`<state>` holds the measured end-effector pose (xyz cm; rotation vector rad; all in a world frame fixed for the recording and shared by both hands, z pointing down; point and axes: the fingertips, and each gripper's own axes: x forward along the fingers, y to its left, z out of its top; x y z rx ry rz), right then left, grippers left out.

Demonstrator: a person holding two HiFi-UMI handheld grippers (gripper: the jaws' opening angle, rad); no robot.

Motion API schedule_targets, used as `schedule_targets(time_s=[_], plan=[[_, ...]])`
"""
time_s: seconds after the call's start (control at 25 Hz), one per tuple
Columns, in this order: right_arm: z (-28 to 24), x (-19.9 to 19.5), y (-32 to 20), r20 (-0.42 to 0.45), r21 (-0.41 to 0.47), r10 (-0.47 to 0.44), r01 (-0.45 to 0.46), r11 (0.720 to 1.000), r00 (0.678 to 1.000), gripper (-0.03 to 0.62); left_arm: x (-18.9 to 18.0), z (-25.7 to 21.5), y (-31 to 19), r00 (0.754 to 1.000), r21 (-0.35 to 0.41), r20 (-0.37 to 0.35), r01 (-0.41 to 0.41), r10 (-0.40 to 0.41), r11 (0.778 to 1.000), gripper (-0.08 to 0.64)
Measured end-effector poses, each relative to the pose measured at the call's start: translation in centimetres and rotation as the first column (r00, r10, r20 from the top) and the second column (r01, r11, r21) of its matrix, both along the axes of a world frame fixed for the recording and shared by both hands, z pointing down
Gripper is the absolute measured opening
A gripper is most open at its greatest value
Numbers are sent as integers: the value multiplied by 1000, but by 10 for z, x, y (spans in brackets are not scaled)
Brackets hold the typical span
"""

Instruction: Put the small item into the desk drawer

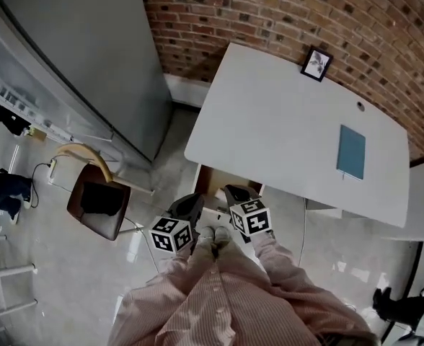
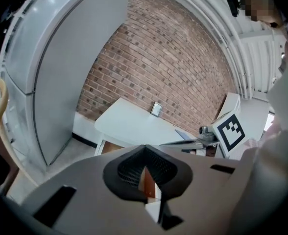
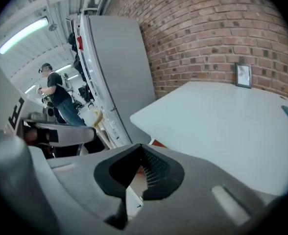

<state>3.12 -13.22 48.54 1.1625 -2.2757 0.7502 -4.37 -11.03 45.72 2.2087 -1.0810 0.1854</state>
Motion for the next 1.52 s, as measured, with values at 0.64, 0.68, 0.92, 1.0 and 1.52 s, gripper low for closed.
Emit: schedule_targets(time_s=[0.64, 0.68, 0.92, 1.0, 1.52], plan=[[-188, 29, -44, 271, 331, 100, -190, 924, 957, 6, -39, -129, -49, 997, 315, 5, 72, -77, 946, 0], [-197, 29, -44, 279, 348, 99, -196, 917, 955, 6, -41, -135, -51, 997, 331, 4, 77, -83, 940, 0], [-237, 43, -44, 332, 421, 114, -255, 871, 936, 6, -50, -167, -55, 994, 410, 16, 90, -105, 908, 0], [-245, 49, -43, 346, 437, 115, -268, 858, 931, 6, -51, -178, -55, 994, 435, 14, 91, -108, 896, 0], [-280, 84, -34, 427, 482, 132, -349, 804, 895, 6, -70, -237, -50, 987, 558, -13, 141, -161, 818, 0]])
